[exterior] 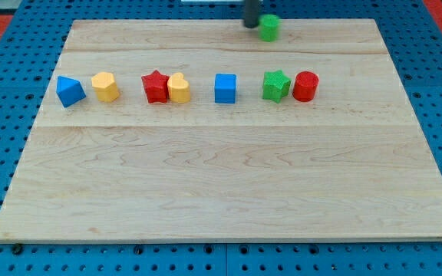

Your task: Place the green star in between the circles

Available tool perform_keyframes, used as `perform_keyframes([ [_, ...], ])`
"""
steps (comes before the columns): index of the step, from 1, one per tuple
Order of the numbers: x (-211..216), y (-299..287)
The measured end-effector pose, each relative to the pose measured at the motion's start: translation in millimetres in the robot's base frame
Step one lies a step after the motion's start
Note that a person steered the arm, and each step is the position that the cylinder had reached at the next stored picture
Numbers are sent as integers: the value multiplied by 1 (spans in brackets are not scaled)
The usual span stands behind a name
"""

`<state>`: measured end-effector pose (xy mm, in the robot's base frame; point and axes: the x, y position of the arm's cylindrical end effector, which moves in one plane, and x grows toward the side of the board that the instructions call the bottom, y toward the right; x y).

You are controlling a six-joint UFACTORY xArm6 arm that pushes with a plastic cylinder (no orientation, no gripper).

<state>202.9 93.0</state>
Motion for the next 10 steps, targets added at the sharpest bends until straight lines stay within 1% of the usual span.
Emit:
perform_keyframes([
  [1,2,17],
  [2,20,-48],
  [3,105,-71],
  [4,131,-71],
  [6,131,-71],
  [7,139,-61],
  [8,175,-50],
  [9,198,-11],
  [10,160,21],
])
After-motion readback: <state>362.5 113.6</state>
